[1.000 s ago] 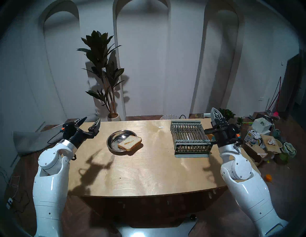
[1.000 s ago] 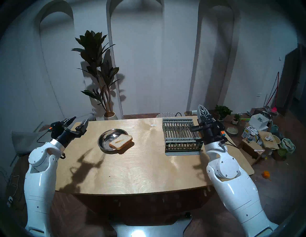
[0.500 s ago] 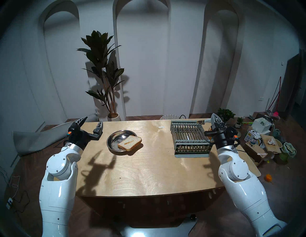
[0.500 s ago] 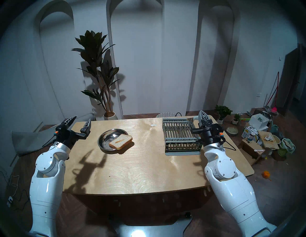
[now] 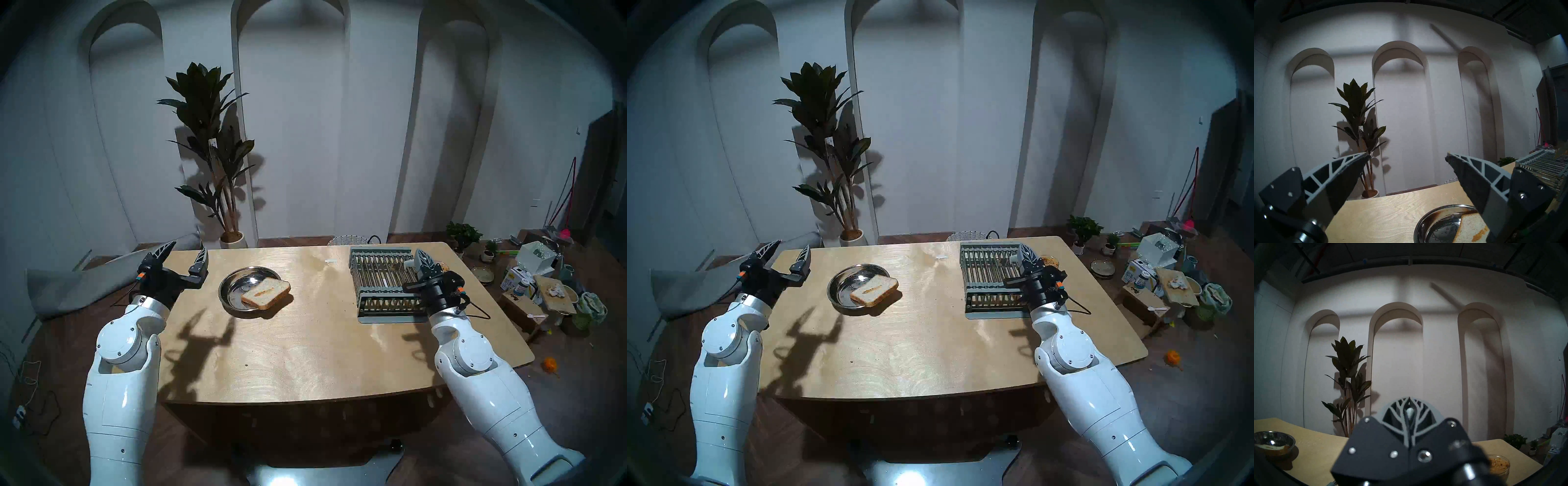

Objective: Spread peanut butter over the slice of bread with the knife

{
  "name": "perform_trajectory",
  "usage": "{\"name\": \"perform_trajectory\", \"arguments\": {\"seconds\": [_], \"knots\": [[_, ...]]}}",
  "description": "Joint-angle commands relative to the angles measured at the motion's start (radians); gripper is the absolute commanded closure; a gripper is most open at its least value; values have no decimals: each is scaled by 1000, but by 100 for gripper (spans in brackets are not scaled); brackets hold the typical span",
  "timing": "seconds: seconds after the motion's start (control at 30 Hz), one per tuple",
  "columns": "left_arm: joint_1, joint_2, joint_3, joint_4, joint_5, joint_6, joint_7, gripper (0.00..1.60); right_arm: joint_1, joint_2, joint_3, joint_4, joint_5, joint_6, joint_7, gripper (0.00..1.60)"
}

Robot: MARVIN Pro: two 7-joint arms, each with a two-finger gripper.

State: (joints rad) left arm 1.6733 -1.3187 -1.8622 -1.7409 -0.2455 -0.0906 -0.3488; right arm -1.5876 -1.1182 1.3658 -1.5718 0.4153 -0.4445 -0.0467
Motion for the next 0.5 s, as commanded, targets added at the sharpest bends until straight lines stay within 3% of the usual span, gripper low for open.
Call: {"name": "perform_trajectory", "arguments": {"seconds": [0.0,0.47], "knots": [[-2,2,-5,-25,-7,-8,-5,0,40,-13,-1,1,-11,-31,3,160],[-5,-1,-6,-21,-14,-5,-8,0,59,-35,-19,75,-48,-43,1,160]]}}
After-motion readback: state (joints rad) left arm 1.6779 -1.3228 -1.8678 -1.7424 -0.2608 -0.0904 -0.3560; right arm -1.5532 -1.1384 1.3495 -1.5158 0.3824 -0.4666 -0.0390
